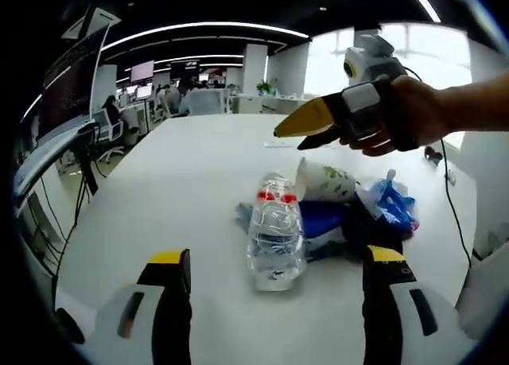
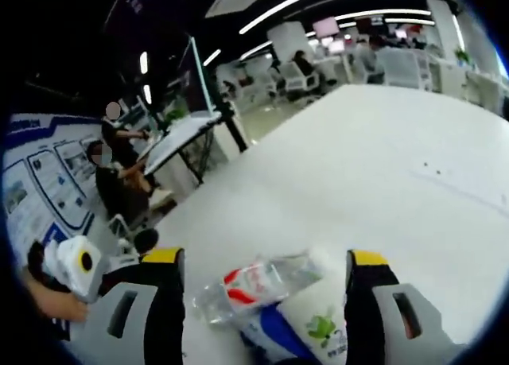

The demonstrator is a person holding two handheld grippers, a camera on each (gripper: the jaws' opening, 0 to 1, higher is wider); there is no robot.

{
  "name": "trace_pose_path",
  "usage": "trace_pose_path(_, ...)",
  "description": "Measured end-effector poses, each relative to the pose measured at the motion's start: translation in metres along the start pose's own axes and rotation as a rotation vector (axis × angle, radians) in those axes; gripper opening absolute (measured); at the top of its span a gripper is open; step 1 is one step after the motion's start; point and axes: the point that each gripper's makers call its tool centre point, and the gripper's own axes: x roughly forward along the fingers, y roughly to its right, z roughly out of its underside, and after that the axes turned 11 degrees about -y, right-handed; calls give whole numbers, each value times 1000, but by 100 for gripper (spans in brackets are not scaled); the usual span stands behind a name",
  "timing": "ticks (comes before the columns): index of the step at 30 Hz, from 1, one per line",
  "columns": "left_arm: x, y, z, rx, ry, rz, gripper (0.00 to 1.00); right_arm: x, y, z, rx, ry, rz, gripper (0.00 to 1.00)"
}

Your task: Arrange the tabletop items into an orderly group along one side of the table until the central work area is clear of visible clutter.

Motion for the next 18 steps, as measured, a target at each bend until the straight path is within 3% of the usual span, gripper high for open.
trace_pose_path(3,4,2,-1,1,-4,6,88,5,1,-1,8,-11,-12,79)
trace_pose_path(8,10,1,-7,1,2,-3,87,18,1,5,-3,-87,-29,76)
trace_pose_path(18,21,3,-10,-40,-4,10,80,35,0,9,32,-150,-71,71)
